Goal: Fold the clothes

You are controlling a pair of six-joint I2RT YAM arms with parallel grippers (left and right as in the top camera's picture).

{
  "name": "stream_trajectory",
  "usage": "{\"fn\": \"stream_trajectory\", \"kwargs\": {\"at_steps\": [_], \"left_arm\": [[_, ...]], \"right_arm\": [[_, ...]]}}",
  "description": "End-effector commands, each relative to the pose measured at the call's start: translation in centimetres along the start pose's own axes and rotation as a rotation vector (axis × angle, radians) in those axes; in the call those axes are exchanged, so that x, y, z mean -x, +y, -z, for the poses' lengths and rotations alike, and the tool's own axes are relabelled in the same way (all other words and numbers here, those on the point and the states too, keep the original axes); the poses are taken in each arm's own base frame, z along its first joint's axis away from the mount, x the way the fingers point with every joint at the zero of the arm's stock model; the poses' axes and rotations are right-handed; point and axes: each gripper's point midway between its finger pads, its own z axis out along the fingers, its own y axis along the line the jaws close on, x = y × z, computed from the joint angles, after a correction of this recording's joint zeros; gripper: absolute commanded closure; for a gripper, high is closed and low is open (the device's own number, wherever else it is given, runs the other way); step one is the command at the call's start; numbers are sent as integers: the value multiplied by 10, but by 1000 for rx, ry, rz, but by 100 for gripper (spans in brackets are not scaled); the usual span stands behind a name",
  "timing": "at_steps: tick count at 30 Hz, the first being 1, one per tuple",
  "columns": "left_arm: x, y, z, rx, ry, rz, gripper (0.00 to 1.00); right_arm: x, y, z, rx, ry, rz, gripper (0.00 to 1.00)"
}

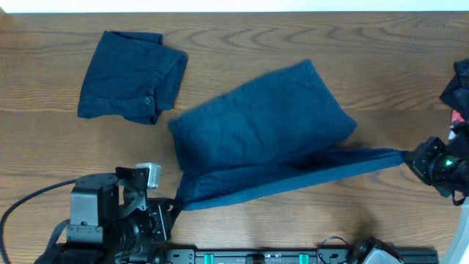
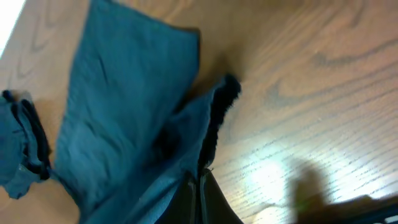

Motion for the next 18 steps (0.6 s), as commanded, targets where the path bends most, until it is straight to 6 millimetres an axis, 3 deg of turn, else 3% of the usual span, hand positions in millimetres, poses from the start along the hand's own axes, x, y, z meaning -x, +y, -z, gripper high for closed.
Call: {"fn": "stream_trajectory", "kwargs": {"at_steps": [1,6,10,15,18], "left_arm": [[-1,13,2,85,10,-12,94],[3,27,-1,166,31,6,94],[26,37,-10,224,11,2,94],[60,65,-23,378,-10,4,94],[82,87,-37,487,-1,3,94]], "right_arm": [[14,0,15,-24,-76,3,99],[29,6,14,2,-123,-27,99],[53,20,2,56,-165,-30,99],[87,49,-34,120,-186,3,99],[102,70,-72,146,-159,51,99]]}}
